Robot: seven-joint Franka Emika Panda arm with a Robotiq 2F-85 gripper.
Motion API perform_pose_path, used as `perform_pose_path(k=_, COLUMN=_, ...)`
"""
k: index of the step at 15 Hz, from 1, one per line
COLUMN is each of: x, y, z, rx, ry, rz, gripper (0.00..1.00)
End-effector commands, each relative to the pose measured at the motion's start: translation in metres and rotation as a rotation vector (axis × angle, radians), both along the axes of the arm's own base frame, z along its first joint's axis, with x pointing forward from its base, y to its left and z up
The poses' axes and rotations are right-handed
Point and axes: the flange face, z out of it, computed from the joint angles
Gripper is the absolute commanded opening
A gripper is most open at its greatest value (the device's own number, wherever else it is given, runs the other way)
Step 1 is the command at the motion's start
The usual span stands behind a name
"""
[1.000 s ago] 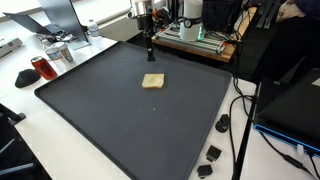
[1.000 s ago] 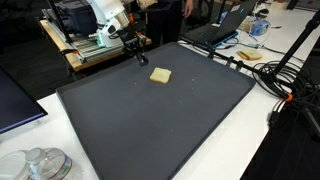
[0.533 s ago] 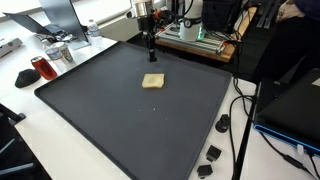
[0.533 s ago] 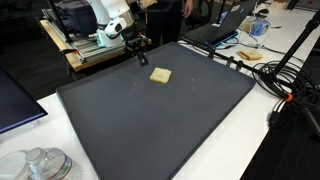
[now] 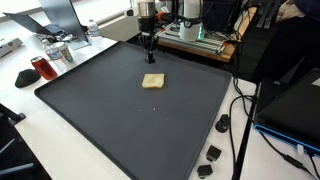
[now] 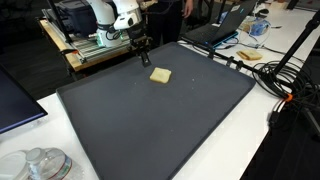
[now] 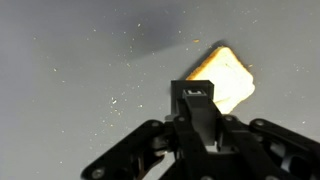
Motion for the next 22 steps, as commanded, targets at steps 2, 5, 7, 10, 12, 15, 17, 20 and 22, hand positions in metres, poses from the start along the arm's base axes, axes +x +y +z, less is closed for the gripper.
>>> perform_pose_path(k=2, x=0.008, y=0.031, z=0.006, rx=-0.043, ry=-0.037, rz=0.061, gripper=0.05)
perform_pose_path(k=5, x=0.011, y=0.054, z=0.011, rx=-0.064, ry=-0.099, rz=0.060, gripper=0.05)
perform_pose_path(k=7, x=0.015, y=0.064, z=0.001, rx=-0.072, ry=-0.094, rz=0.043, gripper=0.05)
perform_pose_path(k=10, x=0.013, y=0.069, z=0.002, rx=-0.060, ry=-0.071, rz=0.058, gripper=0.21)
perform_pose_path(k=12, x=0.011, y=0.080, z=-0.002, rx=-0.055, ry=-0.058, rz=0.066, gripper=0.21)
perform_pose_path(k=15, x=0.011, y=0.087, z=-0.001, rx=-0.050, ry=-0.055, rz=0.075, gripper=0.05)
perform_pose_path(k=17, x=0.013, y=0.082, z=-0.008, rx=-0.079, ry=-0.037, rz=0.072, gripper=0.05)
perform_pose_path(k=20, x=0.013, y=0.077, z=-0.005, rx=-0.119, ry=0.004, rz=0.055, gripper=0.05)
perform_pose_path(k=22, x=0.013, y=0.077, z=0.005, rx=-0.161, ry=0.034, rz=0.039, gripper=0.05)
